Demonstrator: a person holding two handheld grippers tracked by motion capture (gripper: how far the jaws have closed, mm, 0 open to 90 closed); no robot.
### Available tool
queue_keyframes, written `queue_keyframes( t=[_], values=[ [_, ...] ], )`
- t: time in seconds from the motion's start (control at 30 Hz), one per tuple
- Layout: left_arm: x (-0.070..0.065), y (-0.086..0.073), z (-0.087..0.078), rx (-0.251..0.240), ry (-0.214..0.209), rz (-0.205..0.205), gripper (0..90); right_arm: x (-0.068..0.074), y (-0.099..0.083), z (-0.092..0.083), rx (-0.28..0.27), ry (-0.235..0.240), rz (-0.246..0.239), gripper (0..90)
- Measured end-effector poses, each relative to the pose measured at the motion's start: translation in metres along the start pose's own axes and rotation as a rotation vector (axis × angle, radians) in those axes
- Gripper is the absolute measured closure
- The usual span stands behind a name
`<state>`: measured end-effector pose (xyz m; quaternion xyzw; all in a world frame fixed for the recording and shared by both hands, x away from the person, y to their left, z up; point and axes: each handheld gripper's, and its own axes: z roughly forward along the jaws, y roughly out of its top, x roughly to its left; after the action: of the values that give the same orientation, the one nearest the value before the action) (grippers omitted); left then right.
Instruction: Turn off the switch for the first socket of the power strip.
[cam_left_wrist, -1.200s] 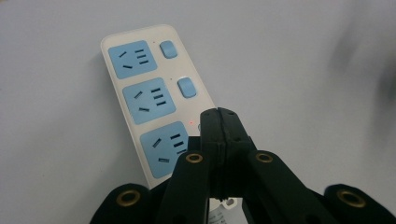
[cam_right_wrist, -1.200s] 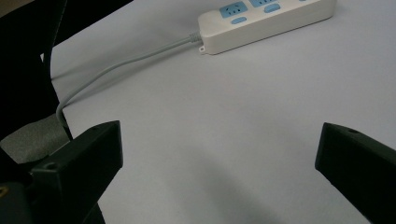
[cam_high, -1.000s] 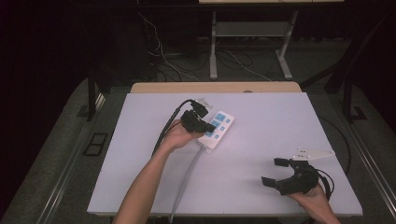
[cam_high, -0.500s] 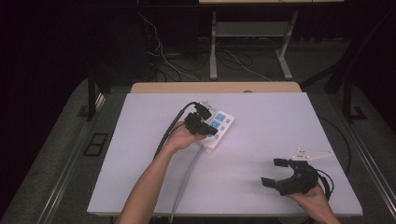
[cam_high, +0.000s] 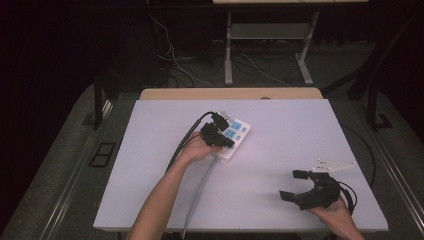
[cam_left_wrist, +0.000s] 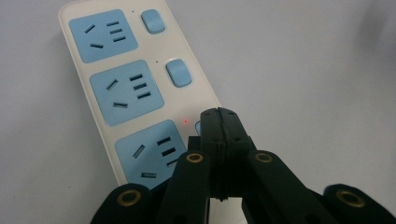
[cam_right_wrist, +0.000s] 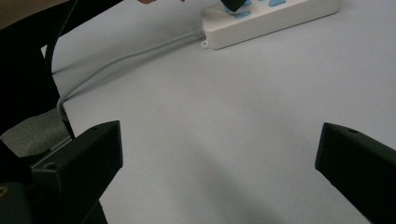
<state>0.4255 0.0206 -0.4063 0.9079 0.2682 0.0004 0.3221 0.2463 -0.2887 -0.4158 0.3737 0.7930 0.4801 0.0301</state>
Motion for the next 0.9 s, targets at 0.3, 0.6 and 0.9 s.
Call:
queue_keyframes(
  t=[0.3,0.6,0.9],
  values=[
    [0.0013,-0.0004,0.0035,0.008,0.0,-0.001,89.4,0.0,-0.0002,0.0005,0.006,0.0,0.0,0.7],
    [0.004,-0.0003,0.0046,-0.013,0.001,-0.018,89.4,0.0002,-0.0003,0.0008,0.008,-0.001,-0.004,0.6],
    [0.0069,0.0002,0.0062,-0.026,-0.007,-0.046,89.6,0.0008,-0.0004,0.0013,0.015,-0.001,-0.009,0.6]
  ],
)
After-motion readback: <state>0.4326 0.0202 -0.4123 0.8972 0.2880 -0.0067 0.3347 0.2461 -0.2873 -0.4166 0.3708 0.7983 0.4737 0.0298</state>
